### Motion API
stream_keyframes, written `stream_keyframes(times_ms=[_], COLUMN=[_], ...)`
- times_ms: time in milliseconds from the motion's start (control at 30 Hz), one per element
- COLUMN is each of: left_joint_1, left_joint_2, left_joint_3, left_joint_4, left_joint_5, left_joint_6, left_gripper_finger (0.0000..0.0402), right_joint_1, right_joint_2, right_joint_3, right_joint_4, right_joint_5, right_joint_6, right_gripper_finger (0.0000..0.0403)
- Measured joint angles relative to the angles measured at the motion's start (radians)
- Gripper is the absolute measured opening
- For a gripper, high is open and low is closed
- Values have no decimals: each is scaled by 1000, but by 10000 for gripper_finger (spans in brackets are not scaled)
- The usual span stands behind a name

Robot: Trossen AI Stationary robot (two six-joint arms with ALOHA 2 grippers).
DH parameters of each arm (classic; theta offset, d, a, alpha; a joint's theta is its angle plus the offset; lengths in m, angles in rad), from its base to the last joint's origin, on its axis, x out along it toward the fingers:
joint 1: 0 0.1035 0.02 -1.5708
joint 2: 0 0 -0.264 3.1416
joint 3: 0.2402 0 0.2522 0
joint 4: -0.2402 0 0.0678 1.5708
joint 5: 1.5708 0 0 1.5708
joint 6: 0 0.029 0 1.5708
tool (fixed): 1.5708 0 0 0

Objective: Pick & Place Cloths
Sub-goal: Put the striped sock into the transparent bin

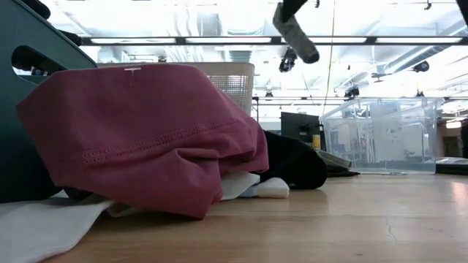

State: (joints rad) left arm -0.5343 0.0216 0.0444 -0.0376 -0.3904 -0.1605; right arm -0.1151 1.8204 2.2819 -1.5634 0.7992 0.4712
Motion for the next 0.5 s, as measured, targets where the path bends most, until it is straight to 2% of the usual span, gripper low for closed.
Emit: stream_keyframes(times_ms=[200, 367, 500], left_joint_1=[0, 0, 0], left_joint_2=[0, 0, 0], left_joint_3=[0, 0, 0], left_joint_4=[0, 0, 0], left_joint_5=[0, 0, 0], left_joint_6=[0, 0, 0], left_gripper_finger=[23, 23, 23], right_joint_1=[-70, -157, -205], right_joint_2=[-134, -262, -365], right_joint_3=[-171, -396, -589], right_joint_4=[-6, -8, 2], right_joint_5=[35, -76, -75], right_joint_6=[143, 220, 276], right_gripper_finger=[8, 8, 8])
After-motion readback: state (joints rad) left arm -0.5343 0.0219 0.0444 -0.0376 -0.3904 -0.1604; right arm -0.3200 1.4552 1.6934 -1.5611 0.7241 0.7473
